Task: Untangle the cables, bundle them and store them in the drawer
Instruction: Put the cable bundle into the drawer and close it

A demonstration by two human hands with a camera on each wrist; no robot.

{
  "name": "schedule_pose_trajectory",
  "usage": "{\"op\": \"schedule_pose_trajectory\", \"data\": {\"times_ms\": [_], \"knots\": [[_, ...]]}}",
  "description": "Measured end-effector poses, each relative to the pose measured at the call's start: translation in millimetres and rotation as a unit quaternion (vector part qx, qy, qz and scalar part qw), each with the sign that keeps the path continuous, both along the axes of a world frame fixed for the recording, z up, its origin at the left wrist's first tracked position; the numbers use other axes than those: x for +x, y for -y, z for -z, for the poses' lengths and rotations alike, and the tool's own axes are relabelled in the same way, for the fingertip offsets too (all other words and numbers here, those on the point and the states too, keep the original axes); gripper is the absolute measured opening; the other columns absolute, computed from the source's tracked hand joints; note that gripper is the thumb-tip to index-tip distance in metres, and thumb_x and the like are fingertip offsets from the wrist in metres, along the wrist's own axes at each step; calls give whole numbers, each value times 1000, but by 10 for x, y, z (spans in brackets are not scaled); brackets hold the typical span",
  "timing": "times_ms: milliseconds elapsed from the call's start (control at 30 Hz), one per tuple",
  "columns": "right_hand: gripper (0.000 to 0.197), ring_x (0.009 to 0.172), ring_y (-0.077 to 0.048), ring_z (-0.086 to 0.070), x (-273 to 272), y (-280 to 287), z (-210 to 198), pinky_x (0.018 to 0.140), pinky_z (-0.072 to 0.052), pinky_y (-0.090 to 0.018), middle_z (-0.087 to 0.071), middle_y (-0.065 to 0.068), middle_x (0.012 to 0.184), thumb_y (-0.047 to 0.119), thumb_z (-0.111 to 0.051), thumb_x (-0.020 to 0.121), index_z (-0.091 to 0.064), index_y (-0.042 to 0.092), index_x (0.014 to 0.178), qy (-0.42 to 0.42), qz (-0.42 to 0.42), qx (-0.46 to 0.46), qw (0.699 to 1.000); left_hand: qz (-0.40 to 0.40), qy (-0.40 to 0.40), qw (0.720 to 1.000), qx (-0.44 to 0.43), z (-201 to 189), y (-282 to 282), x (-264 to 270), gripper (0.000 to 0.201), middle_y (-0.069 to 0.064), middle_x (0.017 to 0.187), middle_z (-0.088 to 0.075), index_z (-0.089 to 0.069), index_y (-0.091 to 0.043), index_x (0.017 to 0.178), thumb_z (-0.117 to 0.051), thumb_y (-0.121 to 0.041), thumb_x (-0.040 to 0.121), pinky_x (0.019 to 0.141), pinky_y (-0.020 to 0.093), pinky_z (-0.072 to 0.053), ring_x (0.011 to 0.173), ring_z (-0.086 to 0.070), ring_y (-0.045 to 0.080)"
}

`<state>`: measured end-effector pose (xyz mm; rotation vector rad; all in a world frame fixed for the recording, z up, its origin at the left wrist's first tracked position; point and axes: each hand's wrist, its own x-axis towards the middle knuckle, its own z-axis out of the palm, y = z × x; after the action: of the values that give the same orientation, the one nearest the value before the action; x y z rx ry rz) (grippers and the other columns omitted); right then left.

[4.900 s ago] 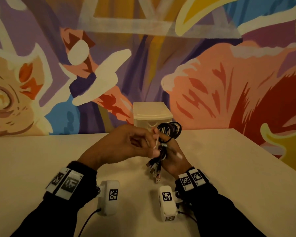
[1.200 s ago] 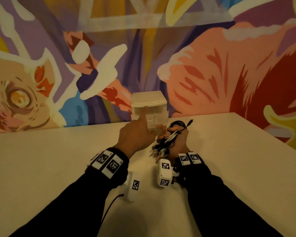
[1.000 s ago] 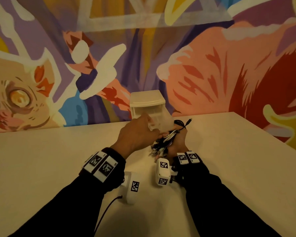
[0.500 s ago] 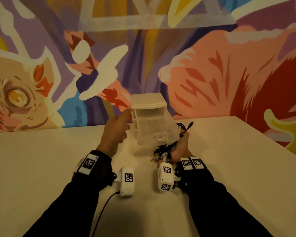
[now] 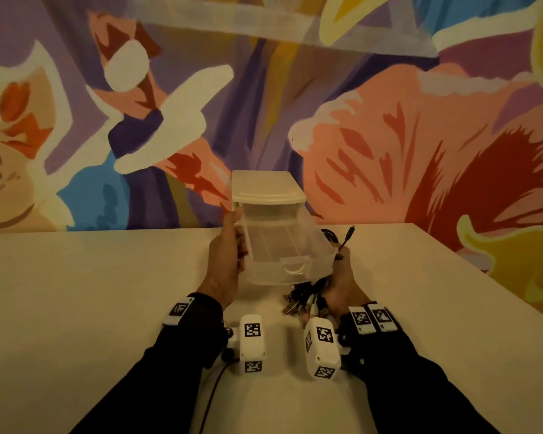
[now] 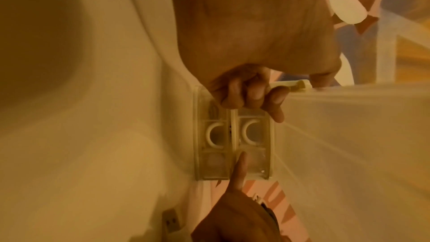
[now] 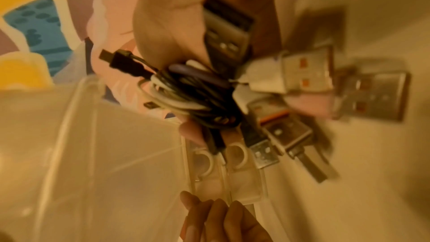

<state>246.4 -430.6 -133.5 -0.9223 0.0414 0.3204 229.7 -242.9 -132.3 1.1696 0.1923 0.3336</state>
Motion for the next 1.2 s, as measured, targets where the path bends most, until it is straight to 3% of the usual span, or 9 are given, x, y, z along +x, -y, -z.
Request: {"op": "schedule_pose_trajectory", "data": {"times_ms": [100, 200, 267, 367, 533, 667, 867, 1033, 1200], "knots": [[44, 55, -30, -65, -235, -31, -262, 46, -54, -30, -64, -13, 70, 49, -93, 64, -72, 10, 68, 1, -8, -64, 998, 23, 8, 999, -28, 75, -38, 52, 54, 10, 108, -83, -85, -24, 101, -56, -70, 98, 94, 46, -61, 102, -79, 27], [67, 41, -19, -66, -235, 26, -349, 37, -49, -23, -68, -9, 62, 40, -37, 111, -76, 14, 63, -18, 32, -45, 998, 61, -2, 997, -52, 138, -46, 100, 80, 15, 111, -80, -82, -15, 111, -62, -87, 83, 86, 44, -53, 95, -71, 28], [43, 49, -21, -64, -214, 72, -439, 44, -53, -22, -61, -4, 68, 37, -48, 108, -65, 17, 74, 17, 73, -62, 995, 74, -10, 996, -48, 128, -29, 94, 89, 15, 92, -69, -78, -15, 103, -63, -96, 71, 66, 37, -43, 75, -56, 25], [29, 65, -24, -48, -138, 167, -610, 58, -49, -32, -49, -9, 77, 22, -75, 68, -49, 14, 76, 38, 114, -123, 985, 88, -14, 996, -30, 115, -28, 82, 82, 6, 74, -55, -65, -24, 88, -62, -102, 63, 53, 29, -30, 61, -44, 19], [12, 43, -24, -40, -167, 239, -1148, 49, -36, -36, -43, -12, 61, 15, -55, 92, -60, 3, 91, 96, 146, -290, 941, 147, -7, 988, -38, 146, 10, 96, 87, 7, 102, -61, -58, -31, 107, -64, -103, 60, 77, 42, -41, 90, -52, 28], [27, 52, -24, -35, -314, -55, -1522, 54, -28, -37, -43, -15, 63, 23, -69, 92, -54, 6, 76, 223, 92, -614, 751, 152, -4, 988, -22, 118, 14, 69, 77, 1, 93, -70, -66, -28, 98, -58, -100, 71, 75, 32, -49, 86, -63, 23], [24, 61, -19, -44, -492, -535, -1535, 52, -33, -30, -48, -3, 77, 31, -67, 97, -52, 13, 91, 323, -71, -850, 411, 150, 10, 988, -41, 70, 56, 4, 77, 7, 123, -80, -76, -39, 129, -50, -95, 83, 111, 63, -52, 121, -73, 33], [32, 61, -17, -44, -459, -713, -1463, 52, -33, -28, -51, -1, 75, 34, -64, 97, -49, 18, 74, 327, -89, -904, 262, 140, 11, 988, -61, 69, 66, 1, 71, 17, 123, -78, -81, -35, 119, -52, -91, 86, 116, 71, -42, 129, -65, 48], [38, 63, -14, -40, -444, -891, -1531, 79, -42, -31, -46, 3, 76, 40, -59, 103, -44, 21, 73, 323, -135, -928, 127, 138, 33, 989, -48, 88, 28, 5, 67, 9, 123, -80, -77, -36, 127, -45, -85, 95, 115, 70, -44, 127, -68, 43]]}}
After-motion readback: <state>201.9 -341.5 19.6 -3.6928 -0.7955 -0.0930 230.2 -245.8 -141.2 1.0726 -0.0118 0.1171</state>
